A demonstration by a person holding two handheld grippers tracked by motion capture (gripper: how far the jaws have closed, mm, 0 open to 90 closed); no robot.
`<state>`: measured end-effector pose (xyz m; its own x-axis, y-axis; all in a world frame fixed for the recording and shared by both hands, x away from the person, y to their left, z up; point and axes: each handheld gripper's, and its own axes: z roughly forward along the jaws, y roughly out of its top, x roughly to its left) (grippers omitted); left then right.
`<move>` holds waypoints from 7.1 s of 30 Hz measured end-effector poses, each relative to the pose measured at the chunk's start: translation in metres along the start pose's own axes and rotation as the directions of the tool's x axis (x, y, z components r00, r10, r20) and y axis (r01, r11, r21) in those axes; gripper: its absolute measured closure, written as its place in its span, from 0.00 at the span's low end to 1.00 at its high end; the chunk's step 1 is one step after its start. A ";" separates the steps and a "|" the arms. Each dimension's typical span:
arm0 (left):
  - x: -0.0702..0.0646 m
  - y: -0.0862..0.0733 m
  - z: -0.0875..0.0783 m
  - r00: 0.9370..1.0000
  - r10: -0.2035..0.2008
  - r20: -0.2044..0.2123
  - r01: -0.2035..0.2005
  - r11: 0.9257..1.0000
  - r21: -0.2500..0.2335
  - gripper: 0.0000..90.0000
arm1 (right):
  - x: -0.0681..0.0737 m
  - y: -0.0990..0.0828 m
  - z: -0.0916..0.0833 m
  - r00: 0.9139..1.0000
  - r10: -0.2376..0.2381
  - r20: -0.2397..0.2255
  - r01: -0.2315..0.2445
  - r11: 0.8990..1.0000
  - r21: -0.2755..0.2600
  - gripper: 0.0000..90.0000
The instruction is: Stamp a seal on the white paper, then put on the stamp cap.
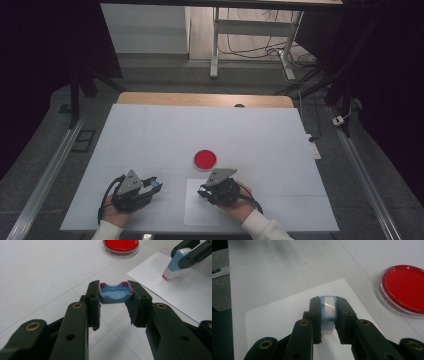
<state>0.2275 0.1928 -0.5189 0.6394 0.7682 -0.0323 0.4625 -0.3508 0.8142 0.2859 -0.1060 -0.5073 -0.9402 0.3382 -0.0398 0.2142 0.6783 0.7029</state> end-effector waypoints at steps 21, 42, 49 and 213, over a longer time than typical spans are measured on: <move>-0.002 0.000 0.001 1.000 0.003 -0.002 -0.003 1.000 0.000 0.72 | 0.003 0.007 0.002 1.000 -0.009 0.017 0.008 0.999 0.050 0.84; 0.001 0.000 -0.001 1.000 -0.003 -0.008 0.003 1.000 -0.006 0.72 | 0.002 0.005 0.000 1.000 -0.003 0.010 0.003 1.000 0.022 0.84; 0.002 0.000 -0.003 1.000 -0.006 -0.013 0.005 1.000 -0.011 0.72 | -0.006 0.005 -0.018 0.998 0.056 -0.040 -0.061 0.990 -0.128 0.83; -0.094 0.056 0.100 0.977 0.167 0.136 -0.166 0.986 -0.017 0.72 | -0.029 -0.016 -0.074 0.975 0.219 0.025 -0.192 0.901 -0.390 0.83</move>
<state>0.2552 0.0477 -0.5282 0.7850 0.6190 0.0257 0.3393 -0.4643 0.8181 0.2904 -0.1745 -0.4649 -0.8636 0.4947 0.0976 0.2706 0.2914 0.9175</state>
